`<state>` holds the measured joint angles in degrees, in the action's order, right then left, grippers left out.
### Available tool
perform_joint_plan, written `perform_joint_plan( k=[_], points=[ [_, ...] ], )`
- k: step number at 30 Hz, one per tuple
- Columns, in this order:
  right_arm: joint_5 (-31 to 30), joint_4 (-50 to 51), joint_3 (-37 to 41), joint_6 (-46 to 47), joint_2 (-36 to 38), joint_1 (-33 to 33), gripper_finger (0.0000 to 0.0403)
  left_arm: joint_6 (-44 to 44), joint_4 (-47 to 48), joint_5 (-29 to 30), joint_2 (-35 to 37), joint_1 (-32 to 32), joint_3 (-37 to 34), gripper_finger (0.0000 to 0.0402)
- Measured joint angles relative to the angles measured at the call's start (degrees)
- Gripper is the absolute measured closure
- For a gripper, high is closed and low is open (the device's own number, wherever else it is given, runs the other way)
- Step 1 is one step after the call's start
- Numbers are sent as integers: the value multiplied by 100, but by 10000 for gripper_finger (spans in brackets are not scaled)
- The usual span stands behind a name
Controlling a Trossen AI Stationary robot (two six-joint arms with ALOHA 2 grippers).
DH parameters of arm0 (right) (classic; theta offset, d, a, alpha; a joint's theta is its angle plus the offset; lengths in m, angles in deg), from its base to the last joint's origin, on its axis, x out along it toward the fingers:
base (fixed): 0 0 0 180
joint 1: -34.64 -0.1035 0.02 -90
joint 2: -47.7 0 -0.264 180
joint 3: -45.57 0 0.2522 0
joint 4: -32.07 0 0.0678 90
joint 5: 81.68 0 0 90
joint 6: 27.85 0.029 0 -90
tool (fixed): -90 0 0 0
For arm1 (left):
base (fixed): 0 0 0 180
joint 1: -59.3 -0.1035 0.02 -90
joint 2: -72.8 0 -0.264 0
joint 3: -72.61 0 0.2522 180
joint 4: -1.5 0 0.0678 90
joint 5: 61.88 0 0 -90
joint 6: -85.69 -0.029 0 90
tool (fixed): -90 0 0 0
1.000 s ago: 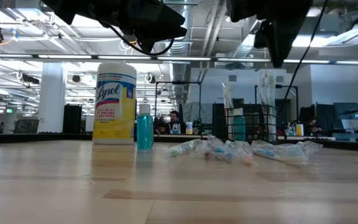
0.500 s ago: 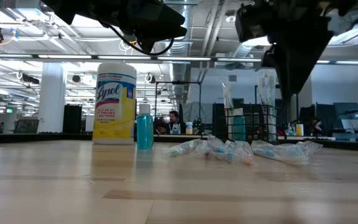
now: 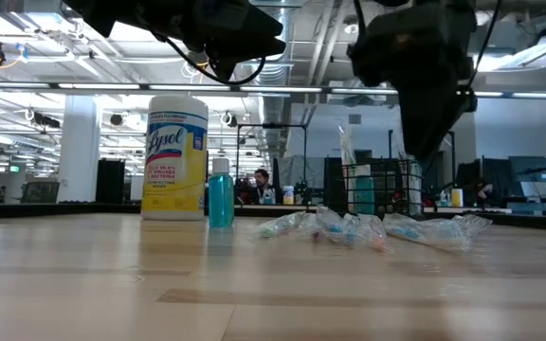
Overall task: Pick & Place toothbrushing station
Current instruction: Put the right blue toothbrush into the black wire organizer
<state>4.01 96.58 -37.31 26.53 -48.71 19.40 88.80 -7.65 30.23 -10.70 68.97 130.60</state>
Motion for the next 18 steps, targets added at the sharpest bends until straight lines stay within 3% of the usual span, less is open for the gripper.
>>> perform_joint_plan(
  k=[10, 18],
  points=[
    [148, -137, 4, 475, -899, -270, 278, 19, -5, 0, 0, 0, 0, 271],
    [-18, -456, 2, 725, -991, -276, 278, 19, -40, 0, 0, 0, 0, 271]
  ],
)
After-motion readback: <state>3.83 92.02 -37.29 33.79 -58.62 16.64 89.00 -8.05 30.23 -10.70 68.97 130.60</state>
